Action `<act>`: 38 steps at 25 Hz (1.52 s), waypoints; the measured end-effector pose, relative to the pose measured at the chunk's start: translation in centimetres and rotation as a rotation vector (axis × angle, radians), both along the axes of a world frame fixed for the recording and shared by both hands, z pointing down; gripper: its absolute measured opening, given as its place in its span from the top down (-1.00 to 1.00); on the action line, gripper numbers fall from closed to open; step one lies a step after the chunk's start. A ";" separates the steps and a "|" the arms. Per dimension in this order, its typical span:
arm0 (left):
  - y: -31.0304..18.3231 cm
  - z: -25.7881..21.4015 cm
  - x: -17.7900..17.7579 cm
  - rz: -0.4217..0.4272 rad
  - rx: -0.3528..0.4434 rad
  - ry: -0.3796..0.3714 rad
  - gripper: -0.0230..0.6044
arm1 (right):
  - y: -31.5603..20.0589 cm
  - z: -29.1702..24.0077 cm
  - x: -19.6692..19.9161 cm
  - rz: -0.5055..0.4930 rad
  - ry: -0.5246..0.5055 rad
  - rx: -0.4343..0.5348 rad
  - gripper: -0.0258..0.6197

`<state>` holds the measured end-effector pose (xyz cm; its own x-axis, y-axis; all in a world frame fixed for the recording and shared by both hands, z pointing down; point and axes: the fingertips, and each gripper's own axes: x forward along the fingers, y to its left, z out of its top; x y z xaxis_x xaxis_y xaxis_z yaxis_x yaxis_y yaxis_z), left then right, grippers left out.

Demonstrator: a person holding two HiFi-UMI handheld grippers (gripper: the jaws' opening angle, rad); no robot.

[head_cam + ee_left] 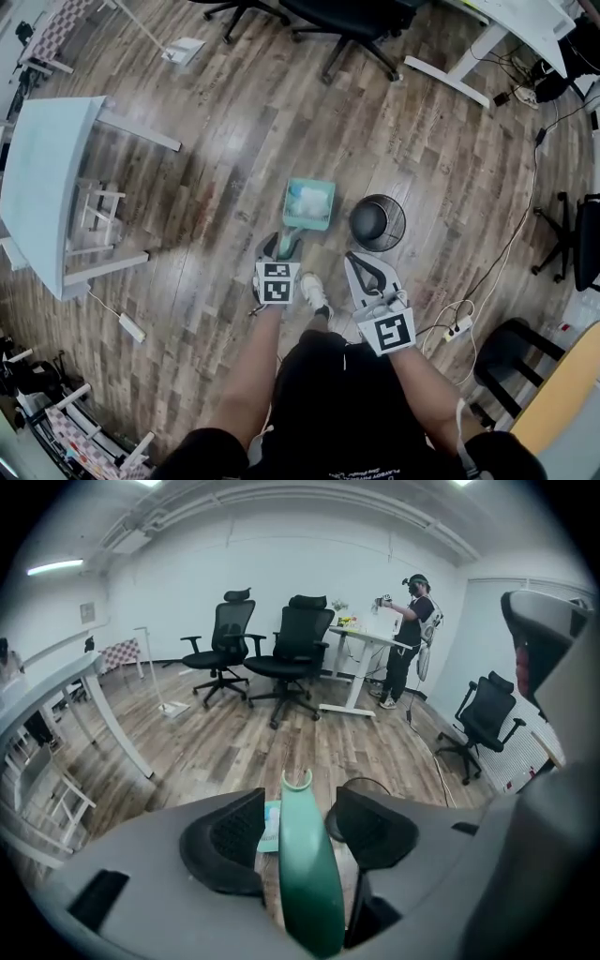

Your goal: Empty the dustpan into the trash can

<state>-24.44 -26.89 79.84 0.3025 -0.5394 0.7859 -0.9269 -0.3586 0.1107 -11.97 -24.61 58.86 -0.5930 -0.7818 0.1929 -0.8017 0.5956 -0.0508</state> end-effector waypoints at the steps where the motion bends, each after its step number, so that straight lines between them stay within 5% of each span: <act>1: -0.2 0.5 -0.1 0.000 -0.010 -0.005 0.15 | 0.0 0.4 0.1 0.007 0.007 -0.007 0.85; 8: -1.7 2.4 0.5 0.032 -0.064 -0.005 0.17 | 0.7 2.1 2.9 0.070 0.017 -0.051 0.84; 14: -1.5 3.3 0.5 -0.012 -0.112 -0.025 0.54 | 1.1 2.3 4.3 0.096 0.012 -0.065 0.85; 22: -0.9 3.3 0.2 -0.028 -0.078 -0.100 0.60 | 2.0 3.4 5.6 0.084 0.046 -0.077 0.85; 38: 6.9 -9.9 2.4 -0.067 0.054 -0.138 0.60 | 5.7 0.0 10.6 0.049 0.073 -0.057 0.84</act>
<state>-21.99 -20.00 69.91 0.1556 -0.5977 0.7865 -0.9541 -0.2971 -0.0371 -1.40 -18.94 58.82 -0.5367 -0.7961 0.2795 -0.8328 0.5531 -0.0235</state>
